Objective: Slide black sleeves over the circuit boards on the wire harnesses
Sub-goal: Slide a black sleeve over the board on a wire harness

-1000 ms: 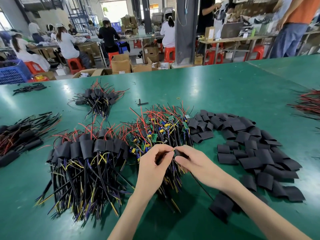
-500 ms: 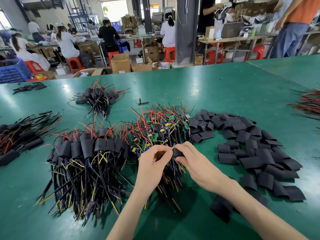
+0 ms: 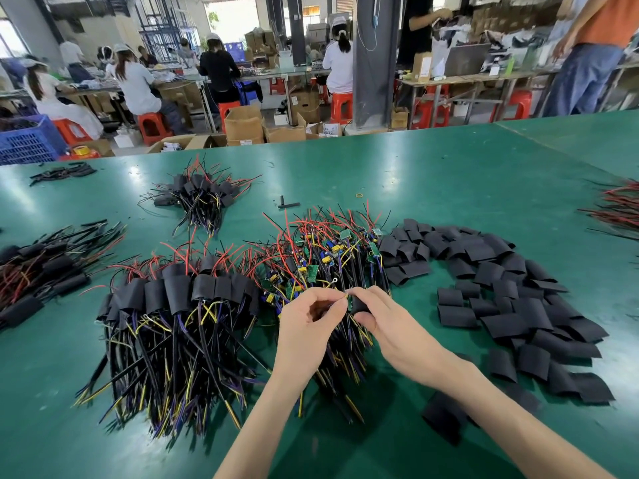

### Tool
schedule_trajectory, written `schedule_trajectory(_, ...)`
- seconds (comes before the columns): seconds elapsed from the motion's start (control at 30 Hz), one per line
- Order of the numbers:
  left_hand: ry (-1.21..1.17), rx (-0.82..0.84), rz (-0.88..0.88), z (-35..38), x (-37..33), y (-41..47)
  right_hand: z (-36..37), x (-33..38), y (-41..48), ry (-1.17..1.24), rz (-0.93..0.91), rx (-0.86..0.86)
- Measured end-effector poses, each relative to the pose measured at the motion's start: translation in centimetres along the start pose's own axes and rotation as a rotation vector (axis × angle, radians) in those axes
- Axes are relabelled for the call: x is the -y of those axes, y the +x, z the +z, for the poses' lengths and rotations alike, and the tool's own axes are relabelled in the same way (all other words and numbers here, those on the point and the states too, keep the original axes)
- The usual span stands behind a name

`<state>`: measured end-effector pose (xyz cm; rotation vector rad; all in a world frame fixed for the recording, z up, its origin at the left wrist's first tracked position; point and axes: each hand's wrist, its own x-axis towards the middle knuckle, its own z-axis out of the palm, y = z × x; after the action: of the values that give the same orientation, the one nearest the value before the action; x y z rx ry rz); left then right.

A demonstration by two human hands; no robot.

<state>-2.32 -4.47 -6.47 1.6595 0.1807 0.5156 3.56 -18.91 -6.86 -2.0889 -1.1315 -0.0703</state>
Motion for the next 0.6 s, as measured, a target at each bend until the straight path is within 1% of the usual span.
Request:
schedule_trajectory(0.17, 0.061, 0.039, 0.029, 0.25, -0.05, -0.33, 0.09, 0.16, -0.08, -0.025, -0.003, 0.014)
schedule_trajectory(0.37, 0.105, 0.036, 0.044, 0.43, 0.25, -0.38, 0.39, 0.08, -0.28, -0.105, -0.044, 0.002)
schedule_trajectory(0.6, 0.103, 0.026, 0.042, 0.17, 0.09, -0.37, -0.07, 0.23, -0.09, -0.083, 0.050, -0.008)
